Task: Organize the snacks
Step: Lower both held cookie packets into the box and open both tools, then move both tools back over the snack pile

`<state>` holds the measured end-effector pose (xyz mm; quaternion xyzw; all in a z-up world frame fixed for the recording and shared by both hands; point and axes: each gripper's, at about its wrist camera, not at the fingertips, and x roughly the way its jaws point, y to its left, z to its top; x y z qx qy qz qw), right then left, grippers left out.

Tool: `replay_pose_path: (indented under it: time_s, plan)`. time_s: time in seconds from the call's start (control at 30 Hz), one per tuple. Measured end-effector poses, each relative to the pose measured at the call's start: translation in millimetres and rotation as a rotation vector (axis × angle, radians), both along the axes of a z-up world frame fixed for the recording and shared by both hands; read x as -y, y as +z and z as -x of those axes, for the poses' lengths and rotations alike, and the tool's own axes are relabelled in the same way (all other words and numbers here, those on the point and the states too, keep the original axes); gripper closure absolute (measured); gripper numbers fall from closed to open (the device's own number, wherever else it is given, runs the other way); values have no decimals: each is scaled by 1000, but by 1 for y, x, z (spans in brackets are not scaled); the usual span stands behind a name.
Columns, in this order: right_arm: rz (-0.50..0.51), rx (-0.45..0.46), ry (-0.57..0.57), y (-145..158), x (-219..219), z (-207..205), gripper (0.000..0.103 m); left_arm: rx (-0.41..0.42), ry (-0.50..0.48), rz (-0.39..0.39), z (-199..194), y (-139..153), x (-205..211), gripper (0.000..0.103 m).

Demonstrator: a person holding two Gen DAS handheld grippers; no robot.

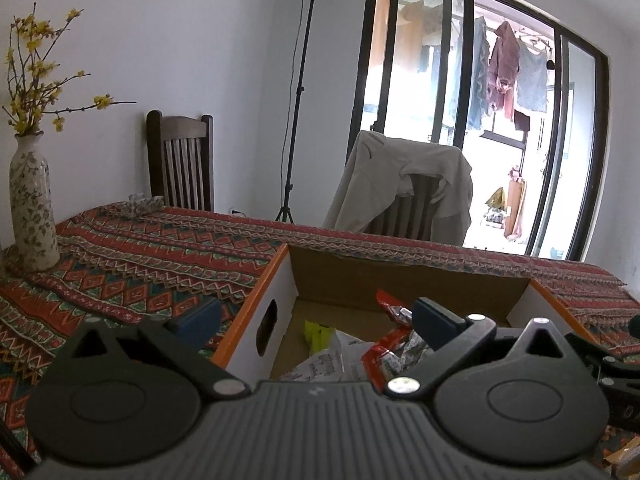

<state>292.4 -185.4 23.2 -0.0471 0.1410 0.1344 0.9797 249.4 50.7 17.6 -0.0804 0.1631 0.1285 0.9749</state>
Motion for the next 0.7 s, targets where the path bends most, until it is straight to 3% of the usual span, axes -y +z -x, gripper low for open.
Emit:
replay_pose_path:
  time_s: [0.4, 0.7]
  plan:
    - [-3, 48, 1, 24, 5, 20, 0, 66, -5, -22, 18, 12, 11, 0]
    - [64, 26, -17, 34, 25, 52, 0, 24, 9, 55, 21, 24, 6, 0]
